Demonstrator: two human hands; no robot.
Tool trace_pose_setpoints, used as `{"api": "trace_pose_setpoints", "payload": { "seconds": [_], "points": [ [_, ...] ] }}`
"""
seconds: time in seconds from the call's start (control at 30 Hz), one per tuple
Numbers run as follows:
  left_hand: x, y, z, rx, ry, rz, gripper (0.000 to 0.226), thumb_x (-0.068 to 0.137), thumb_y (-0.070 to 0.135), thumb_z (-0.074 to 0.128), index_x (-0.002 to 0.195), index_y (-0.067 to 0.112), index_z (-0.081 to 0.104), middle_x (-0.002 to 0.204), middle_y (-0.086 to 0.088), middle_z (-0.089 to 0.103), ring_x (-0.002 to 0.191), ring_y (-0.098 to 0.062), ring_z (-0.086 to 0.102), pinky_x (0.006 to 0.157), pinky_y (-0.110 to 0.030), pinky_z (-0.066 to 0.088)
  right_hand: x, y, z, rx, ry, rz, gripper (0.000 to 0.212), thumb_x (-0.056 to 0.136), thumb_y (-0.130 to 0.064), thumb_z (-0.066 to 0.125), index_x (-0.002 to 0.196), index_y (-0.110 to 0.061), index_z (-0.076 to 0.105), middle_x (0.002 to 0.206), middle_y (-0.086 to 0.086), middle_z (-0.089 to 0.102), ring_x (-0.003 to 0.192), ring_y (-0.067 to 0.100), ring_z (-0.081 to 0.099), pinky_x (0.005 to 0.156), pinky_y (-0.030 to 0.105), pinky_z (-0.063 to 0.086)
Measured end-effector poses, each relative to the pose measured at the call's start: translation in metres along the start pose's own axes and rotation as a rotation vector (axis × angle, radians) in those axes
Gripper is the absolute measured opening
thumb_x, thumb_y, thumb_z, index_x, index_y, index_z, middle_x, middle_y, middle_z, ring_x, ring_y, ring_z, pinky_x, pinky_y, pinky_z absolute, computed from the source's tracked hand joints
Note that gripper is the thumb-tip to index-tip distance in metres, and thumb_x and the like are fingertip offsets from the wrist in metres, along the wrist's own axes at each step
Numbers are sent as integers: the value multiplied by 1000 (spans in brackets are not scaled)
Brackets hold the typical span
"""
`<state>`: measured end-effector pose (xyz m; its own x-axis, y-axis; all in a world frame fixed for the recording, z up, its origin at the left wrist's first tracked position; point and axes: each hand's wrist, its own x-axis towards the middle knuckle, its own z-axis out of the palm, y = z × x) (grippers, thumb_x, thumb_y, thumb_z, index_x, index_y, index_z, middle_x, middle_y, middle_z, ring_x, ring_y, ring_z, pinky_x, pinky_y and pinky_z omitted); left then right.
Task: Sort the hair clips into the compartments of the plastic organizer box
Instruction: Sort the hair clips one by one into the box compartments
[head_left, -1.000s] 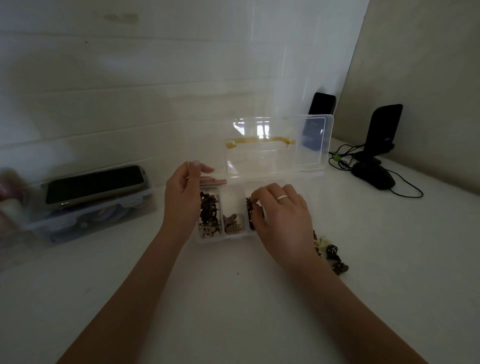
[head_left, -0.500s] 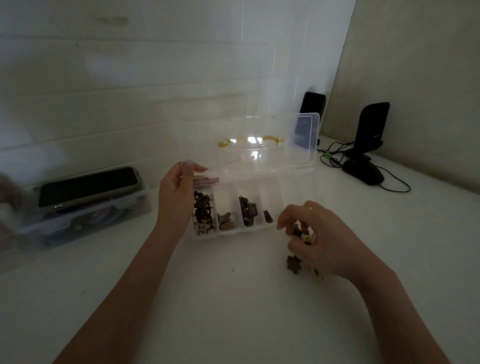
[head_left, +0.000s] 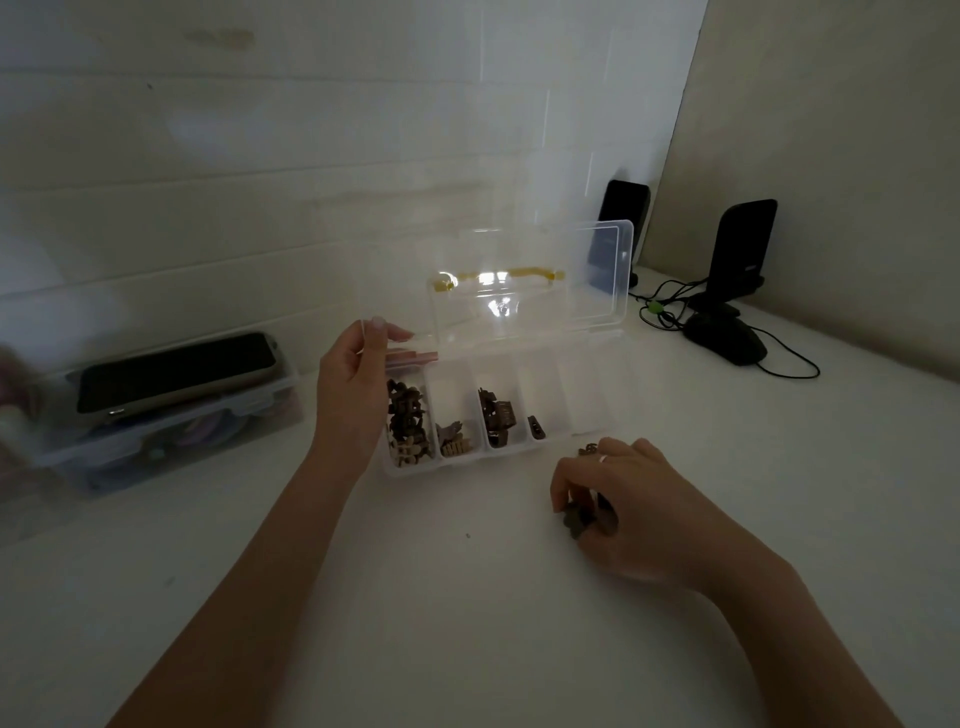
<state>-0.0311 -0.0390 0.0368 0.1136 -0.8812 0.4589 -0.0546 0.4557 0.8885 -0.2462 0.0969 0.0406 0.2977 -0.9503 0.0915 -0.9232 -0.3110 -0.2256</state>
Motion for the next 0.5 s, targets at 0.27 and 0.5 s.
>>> {"api": "trace_pose_setpoints", "payload": {
  "seconds": [0.27, 0.5],
  "points": [
    [-1, 1, 0, 17, 16, 18, 34, 102, 25, 37, 78, 26, 60, 86, 9, 63, 71, 3, 60, 68, -10, 43, 3, -1, 3, 66, 30, -7, 25, 80, -27, 59, 102, -36, 53, 91, -20, 56, 87, -2, 40, 82, 20, 29],
    [0, 0, 1, 17, 20, 8, 34, 102, 27, 36, 78, 26, 61, 87, 7, 64, 71, 2, 61, 67, -9, 43, 18, -24, 7, 433, 308, -66, 22, 80, -15, 67, 96, -27, 60, 88, -18, 61, 76, 6, 53, 65, 10, 39]
  ]
}}
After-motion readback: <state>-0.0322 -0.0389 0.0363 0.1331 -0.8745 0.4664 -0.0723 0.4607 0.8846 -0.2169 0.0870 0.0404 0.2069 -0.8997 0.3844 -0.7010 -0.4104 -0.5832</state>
